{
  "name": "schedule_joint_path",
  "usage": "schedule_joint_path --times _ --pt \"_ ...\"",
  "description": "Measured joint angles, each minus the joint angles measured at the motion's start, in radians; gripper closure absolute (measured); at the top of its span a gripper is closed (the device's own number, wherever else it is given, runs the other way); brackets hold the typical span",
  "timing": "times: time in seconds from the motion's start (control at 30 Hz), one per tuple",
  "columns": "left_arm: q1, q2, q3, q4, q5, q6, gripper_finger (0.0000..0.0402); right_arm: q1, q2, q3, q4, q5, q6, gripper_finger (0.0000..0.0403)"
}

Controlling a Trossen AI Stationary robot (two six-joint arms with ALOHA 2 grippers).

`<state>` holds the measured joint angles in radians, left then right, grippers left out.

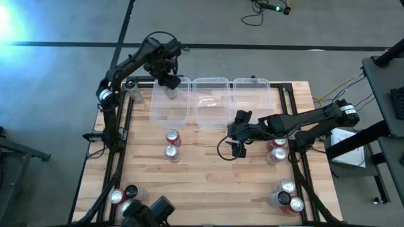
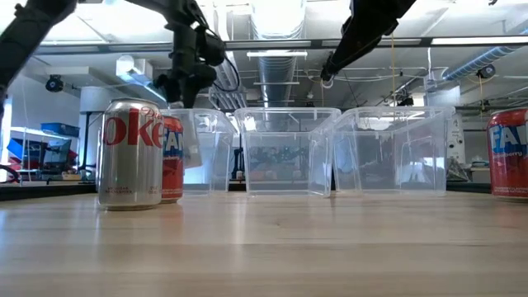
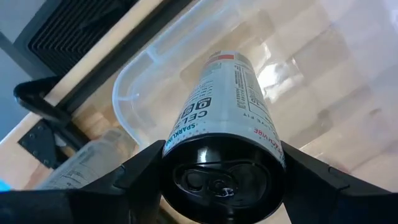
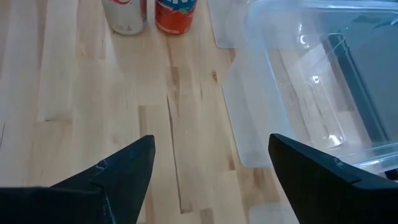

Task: Sort soda cans
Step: Put the top right pink-white soda can into the left transparent bin

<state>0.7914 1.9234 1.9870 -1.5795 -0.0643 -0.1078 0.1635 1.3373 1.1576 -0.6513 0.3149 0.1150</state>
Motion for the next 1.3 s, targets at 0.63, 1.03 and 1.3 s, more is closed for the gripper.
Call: schedule_joint_path --times 0.63,1.03,1.3 --pt "-0.001 0.04 -0.071 0.02 -0.009 -0.01 0.016 0.002 0.0 0.0 -0.025 -0.001 0.001 0.0097" --pt "-0.001 0.04 -0.1 0.047 -0.032 -0.003 0.0154 0.002 0.0 0.0 -0.025 -0.013 0.005 0.0098" --pt "-0.001 0.04 -0.1 0.051 -0.032 0.02 0.0136 0.002 0.0 0.0 -0.025 -0.027 0.005 0.0093"
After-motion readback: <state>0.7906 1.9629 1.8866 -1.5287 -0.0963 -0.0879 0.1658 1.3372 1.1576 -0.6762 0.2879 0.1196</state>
